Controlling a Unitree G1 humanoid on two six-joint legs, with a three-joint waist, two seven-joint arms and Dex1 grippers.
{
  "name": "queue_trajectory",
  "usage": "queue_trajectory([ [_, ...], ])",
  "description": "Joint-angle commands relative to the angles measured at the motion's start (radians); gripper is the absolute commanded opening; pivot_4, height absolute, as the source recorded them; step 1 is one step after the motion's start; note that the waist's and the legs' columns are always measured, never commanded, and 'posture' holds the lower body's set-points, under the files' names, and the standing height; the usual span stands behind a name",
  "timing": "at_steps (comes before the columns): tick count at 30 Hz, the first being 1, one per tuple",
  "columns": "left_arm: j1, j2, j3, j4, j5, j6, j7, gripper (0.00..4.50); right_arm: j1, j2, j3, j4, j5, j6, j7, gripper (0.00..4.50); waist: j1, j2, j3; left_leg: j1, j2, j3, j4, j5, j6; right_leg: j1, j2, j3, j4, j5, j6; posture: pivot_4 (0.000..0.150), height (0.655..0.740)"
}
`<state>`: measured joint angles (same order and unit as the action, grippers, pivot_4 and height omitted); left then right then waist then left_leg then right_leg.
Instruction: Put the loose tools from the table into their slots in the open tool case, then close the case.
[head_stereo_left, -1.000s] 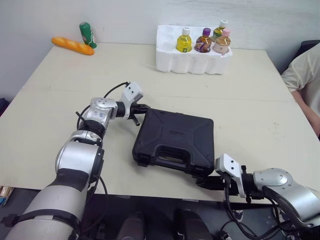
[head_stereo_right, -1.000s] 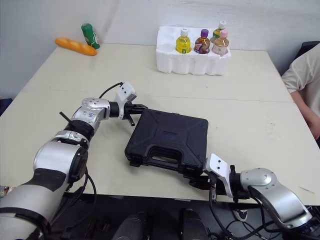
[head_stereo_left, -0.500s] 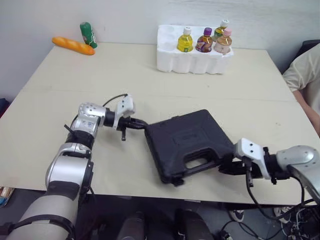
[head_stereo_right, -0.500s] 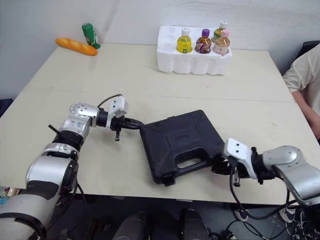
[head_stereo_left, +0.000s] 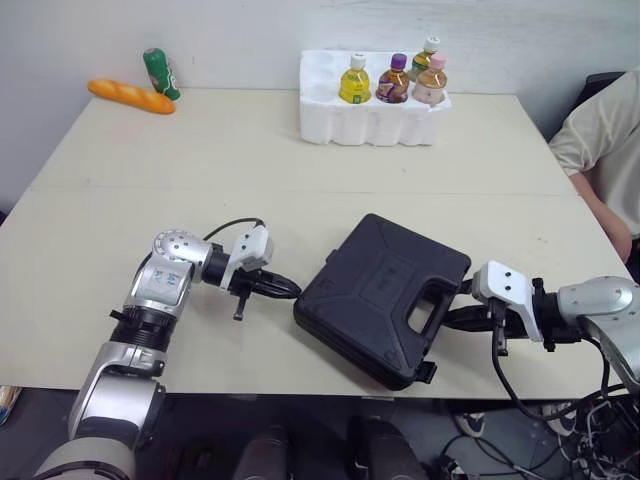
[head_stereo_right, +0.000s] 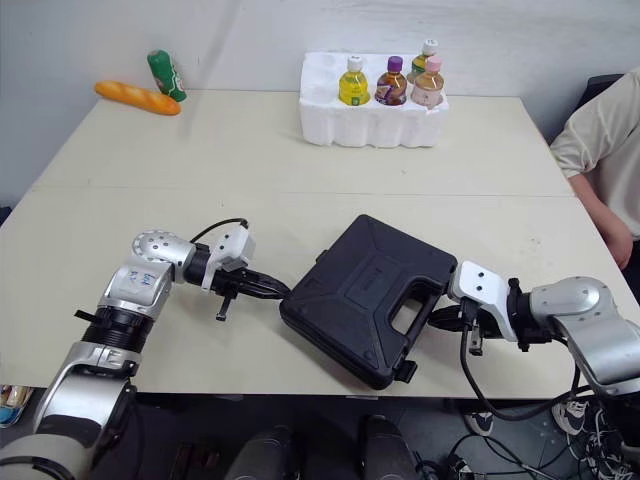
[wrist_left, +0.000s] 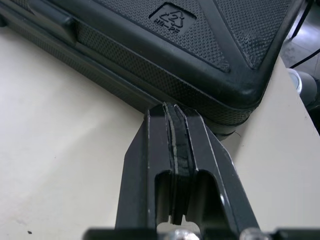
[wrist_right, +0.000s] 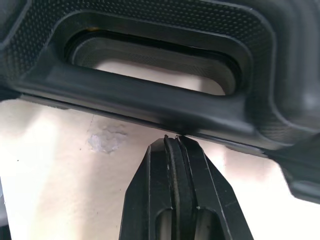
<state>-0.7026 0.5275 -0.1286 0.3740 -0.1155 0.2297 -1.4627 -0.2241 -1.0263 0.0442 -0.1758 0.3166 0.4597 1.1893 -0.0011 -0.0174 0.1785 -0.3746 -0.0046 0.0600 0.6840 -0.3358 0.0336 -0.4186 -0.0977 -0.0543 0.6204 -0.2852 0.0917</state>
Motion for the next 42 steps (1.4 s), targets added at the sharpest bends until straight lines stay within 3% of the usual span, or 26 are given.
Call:
queue_trajectory([
  [1, -0.024, 0.009, 0.002, -0.01, -0.024, 0.009, 0.02, 0.05, -0.007, 0.014, -0.016, -0.054, 0.007, -0.015, -0.009, 0.0, 0.0, 0.0, 0.0, 0.0, 0.0, 0.0, 0.0, 0.0, 0.0, 0.0, 0.0, 0.0, 0.0, 0.0, 0.0, 0.15, 0.7367],
  [5, -0.073, 0.023, 0.01, 0.007, -0.033, 0.007, 0.011, 0.05, 0.007, -0.001, -0.032, -0.067, -0.011, 0.003, -0.026, 0.0, 0.0, 0.0, 0.0, 0.0, 0.0, 0.0, 0.0, 0.0, 0.0, 0.0, 0.0, 0.0, 0.0, 0.0, 0.0, 0.15, 0.7367],
  [9, -0.177, 0.009, 0.042, 0.034, -0.086, 0.101, 0.018, 0.05, 0.095, -0.032, -0.14, -0.089, 0.001, 0.021, -0.053, 0.0, 0.009, 0.0, 0.0, 0.0, 0.0, 0.0, 0.0, 0.0, 0.0, 0.0, 0.0, 0.0, 0.0, 0.0, 0.0, 0.15, 0.7367],
  [15, -0.292, -0.149, 0.001, -0.004, -0.137, 0.188, 0.095, 0.05, 0.238, -0.003, -0.282, -0.161, 0.016, 0.074, -0.139, 0.0, 0.03, 0.0, 0.0, 0.0, -0.001, 0.0, 0.0, -0.001, 0.001, 0.003, 0.0, -0.001, 0.0, 0.0, 0.0, 0.15, 0.7367],
  [21, -0.465, -0.39, -0.078, 0.298, -0.017, 0.047, 0.296, 0.05, 0.25, 0.017, -0.321, -0.146, -0.033, 0.136, -0.286, 0.0, 0.032, 0.0, 0.0, 0.0, -0.002, 0.001, 0.001, -0.001, 0.004, 0.005, 0.0, -0.001, -0.003, 0.002, 0.003, 0.15, 0.7367],
  [29, -0.596, -0.607, -0.142, 0.654, 0.096, -0.13, 0.374, 0.05, 0.229, 0.087, -0.314, -0.182, -0.048, 0.204, -0.422, 0.0, 0.025, 0.0, 0.0, 0.002, -0.001, 0.004, 0.0, -0.001, 0.004, 0.003, 0.002, -0.001, -0.006, 0.002, 0.004, 0.15, 0.7367],
  [36, -0.571, -0.631, -0.353, 0.796, 0.36, -0.291, 0.481, 0.05, 0.202, 0.135, -0.285, -0.226, -0.033, 0.252, -0.467, 0.0, 0.028, 0.0, 0.0, 0.003, -0.001, 0.003, -0.001, -0.001, 0.004, 0.005, 0.002, 0.001, -0.008, 0.002, 0.004, 0.15, 0.7367],
  [42, -0.55, -0.638, -0.367, 0.831, 0.398, -0.32, 0.513, 0.05, 0.166, 0.164, -0.275, -0.233, -0.017, 0.265, -0.478, 0.0, 0.027, -0.003, -0.005, 0.006, -0.001, 0.002, -0.001, -0.004, 0.006, 0.009, 0.0, 0.001, -0.009, 0.002, 0.004, 0.15, 0.7367],
])
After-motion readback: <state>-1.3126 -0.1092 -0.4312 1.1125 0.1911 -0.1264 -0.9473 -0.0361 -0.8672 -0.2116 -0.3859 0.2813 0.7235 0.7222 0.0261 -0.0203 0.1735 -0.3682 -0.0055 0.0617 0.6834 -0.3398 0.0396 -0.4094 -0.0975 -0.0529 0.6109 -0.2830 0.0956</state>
